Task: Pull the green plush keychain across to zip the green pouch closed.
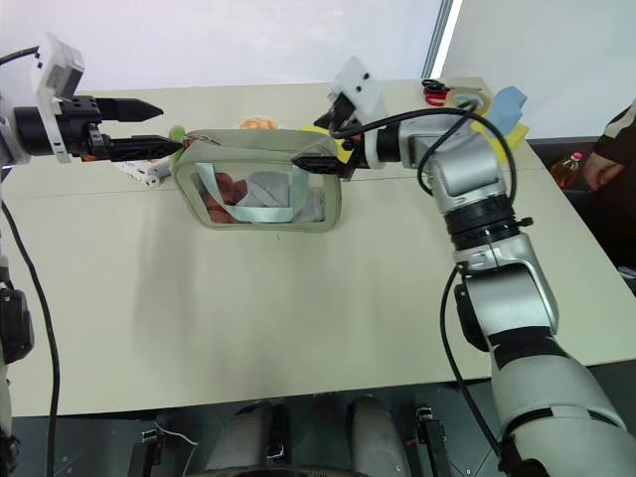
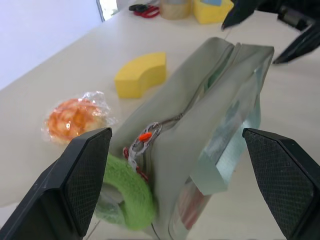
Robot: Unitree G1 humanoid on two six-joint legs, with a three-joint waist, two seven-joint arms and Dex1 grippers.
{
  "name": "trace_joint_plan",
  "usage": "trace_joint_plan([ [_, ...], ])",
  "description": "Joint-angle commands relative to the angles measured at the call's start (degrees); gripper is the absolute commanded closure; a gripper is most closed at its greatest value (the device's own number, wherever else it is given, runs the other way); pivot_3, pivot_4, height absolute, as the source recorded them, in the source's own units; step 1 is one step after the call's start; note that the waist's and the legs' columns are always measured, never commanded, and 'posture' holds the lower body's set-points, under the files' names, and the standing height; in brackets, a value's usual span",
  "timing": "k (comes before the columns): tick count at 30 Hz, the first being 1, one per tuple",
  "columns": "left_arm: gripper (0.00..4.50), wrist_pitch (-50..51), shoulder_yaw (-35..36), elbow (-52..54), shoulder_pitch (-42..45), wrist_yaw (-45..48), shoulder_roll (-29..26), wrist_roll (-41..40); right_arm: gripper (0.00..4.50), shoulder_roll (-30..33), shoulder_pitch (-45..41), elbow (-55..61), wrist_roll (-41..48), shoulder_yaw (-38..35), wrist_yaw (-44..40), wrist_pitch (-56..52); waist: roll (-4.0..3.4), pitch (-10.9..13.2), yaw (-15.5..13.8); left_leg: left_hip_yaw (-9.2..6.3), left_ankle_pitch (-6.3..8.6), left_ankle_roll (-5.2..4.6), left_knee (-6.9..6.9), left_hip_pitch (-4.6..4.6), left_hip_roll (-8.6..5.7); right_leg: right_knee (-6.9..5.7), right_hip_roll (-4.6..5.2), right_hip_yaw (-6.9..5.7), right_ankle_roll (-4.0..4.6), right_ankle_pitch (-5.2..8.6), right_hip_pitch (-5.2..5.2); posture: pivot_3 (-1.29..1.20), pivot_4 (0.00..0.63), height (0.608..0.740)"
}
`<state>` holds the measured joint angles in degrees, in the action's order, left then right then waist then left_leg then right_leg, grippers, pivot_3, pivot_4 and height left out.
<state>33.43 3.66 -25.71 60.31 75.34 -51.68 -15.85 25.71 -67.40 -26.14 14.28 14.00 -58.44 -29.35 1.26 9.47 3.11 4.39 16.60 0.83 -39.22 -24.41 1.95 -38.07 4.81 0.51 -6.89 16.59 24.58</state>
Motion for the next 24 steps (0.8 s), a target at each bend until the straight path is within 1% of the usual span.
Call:
trace_joint_plan([
  [1, 0.02, 1.5, 1.6, 3.6, -0.1, -0.2, -0.6, -2.3, 0.0, -0.8, -2.0, 0.4, -0.9, -0.2, -2.3, 1.7, 0.0, 0.0, 0.1, 0.0, 0.0, 0.0, 0.0, 0.0, 0.0, 0.0, 0.0, 0.0, 0.0, 0.0, 0.0, 0.0, 0.15, 0.74],
  [7, 0.02, 4.7, 2.0, 6.9, -2.0, 0.7, -2.4, -4.7, 0.0, -1.4, -1.7, 3.1, -0.8, -0.5, -4.1, 0.3, 0.0, 0.0, 0.7, -0.03, -0.02, 0.03, 0.0, 0.01, 0.01, -0.02, 0.0, -0.01, 0.0, 0.0, 0.0, 0.0, 0.15, 0.74],
  [8, 0.0, 5.0, 1.8, 7.7, -2.7, 1.0, -2.7, -5.1, 0.25, -1.5, -1.4, 2.9, -1.2, -0.3, -4.3, 0.6, 0.0, 0.0, 0.9, -0.03, -0.02, 0.03, 0.0, 0.01, 0.01, -0.02, 0.0, -0.01, 0.0, 0.0, 0.0, 0.0, 0.15, 0.74],
  [10, 0.0, 5.1, 1.8, 8.5, -3.8, 0.7, -2.7, -5.6, 0.86, -1.6, -0.9, 2.1, -2.5, 0.5, -4.5, 2.1, 0.0, 0.0, 1.0, -0.04, -0.02, 0.03, 0.01, 0.03, 0.01, -0.03, -0.01, -0.01, 0.0, 0.0, 0.0, 0.0, 0.15, 0.74],
  [13, 0.0, 4.6, 1.6, 8.6, -4.7, 0.2, -2.8, -5.7, 2.49, -1.5, -0.7, 1.9, -3.5, 0.9, -5.4, 3.0, 0.0, 0.0, 0.9, -0.03, -0.02, 0.04, 0.02, 0.04, 0.03, -0.03, -0.03, -0.01, 0.0, 0.0, 0.0, 0.0, 0.15, 0.74],
  [15, 0.0, 4.5, 1.6, 8.7, -4.8, 0.1, -3.0, -5.7, 3.39, -1.4, -0.7, 2.1, -3.9, 0.8, -5.9, 3.3, 0.0, 0.0, 0.9, -0.02, -0.02, 0.04, 0.02, 0.04, 0.03, -0.03, -0.03, -0.01, 0.0, 0.0, 0.0, 0.0, 0.15, 0.74],
  [16, 0.0, 4.4, 1.6, 8.4, -4.6, 0.0, -3.0, -5.7, 4.03, -1.1, -0.8, 2.1, -4.3, 0.7, -6.2, 3.6, 0.0, 0.0, 0.9, -0.02, -0.02, 0.04, 0.02, 0.03, 0.02, -0.03, -0.03, -0.01, 0.0, 0.0, 0.0, 0.0, 0.15, 0.74],
  [17, 0.0, 4.1, 1.6, 7.9, -4.4, -0.3, -2.8, -5.5, 4.48, -0.6, -0.9, 2.2, -4.7, 0.6, -6.6, 4.1, 0.0, 0.0, 0.9, -0.02, -0.02, 0.04, 0.01, 0.03, 0.02, -0.03, -0.03, -0.01, 0.0, 0.0, 0.0, 0.0, 0.15, 0.74],
  [21, 0.0, 4.0, 1.2, 7.8, -4.2, -0.1, -2.8, -5.7, 4.48, 3.6, 0.1, 5.2, -5.6, 0.4, -10.6, 6.3, 0.0, 0.0, 0.6, -0.01, -0.02, 0.04, 0.01, 0.01, 0.0, -0.02, -0.01, -0.01, 0.0, 0.0, 0.0, 0.0, 0.15, 0.74],
  [24, 0.0, 4.6, 1.3, 8.1, -3.9, 0.4, -3.4, -6.0, 4.48, 8.1, 1.5, 7.9, -5.8, 0.3, -14.4, 7.2, 0.0, 0.0, 0.3, -0.01, -0.02, 0.04, 0.01, 0.0, -0.02, -0.01, 0.02, -0.01, 0.0, 0.0, 0.0, 0.0, 0.15, 0.74],
])
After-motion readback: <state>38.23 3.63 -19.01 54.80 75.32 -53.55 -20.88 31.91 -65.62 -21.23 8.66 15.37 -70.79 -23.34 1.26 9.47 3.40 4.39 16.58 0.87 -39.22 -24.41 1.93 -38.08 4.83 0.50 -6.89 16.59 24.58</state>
